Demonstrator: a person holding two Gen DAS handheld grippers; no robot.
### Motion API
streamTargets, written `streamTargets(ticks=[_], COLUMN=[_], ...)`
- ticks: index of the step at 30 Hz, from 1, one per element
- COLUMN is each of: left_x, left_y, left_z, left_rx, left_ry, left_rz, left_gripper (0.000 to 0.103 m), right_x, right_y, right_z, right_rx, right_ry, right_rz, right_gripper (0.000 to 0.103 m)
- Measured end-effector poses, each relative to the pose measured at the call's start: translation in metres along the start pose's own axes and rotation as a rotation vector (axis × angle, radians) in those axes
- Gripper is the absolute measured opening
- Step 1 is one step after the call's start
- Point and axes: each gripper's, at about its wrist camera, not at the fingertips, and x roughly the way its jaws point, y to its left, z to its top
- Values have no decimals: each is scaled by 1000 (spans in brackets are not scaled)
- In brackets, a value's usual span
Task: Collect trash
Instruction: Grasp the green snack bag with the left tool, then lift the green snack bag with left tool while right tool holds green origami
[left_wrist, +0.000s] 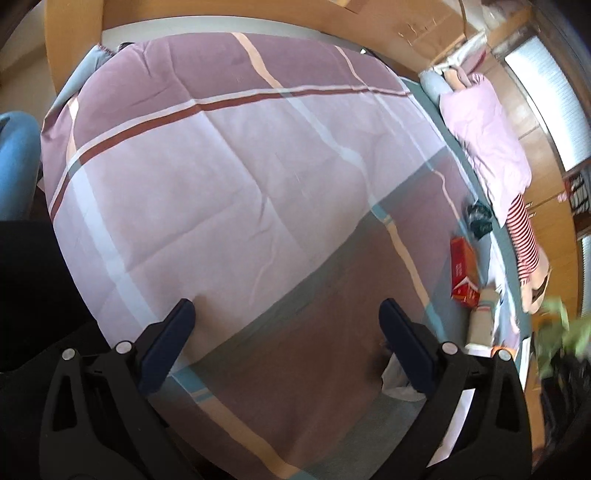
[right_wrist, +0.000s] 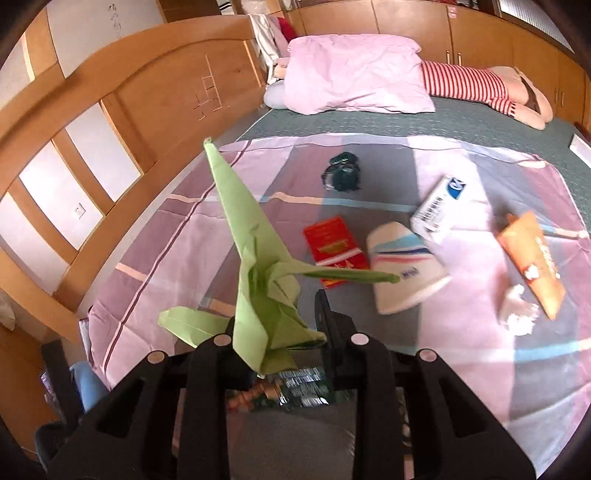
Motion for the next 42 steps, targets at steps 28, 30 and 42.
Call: streamTargets(ticks=[28,30,42], left_x=[54,48,44], left_y=[-155,-149,-150], left_z=[-93,-87,-86], left_rx=[1040,1027,985], left_ry=[118,103,105], left_rz=[-8,-15,-59], left_gripper=[71,51,3], right_x=[-122,-119,-110], right_y=[-91,-84,-78], right_z=[-159,-157,-158], right_rx=[296,287,306], right_ry=[95,97,109], right_rz=[-197,-185,-167], right_gripper=[28,28,28])
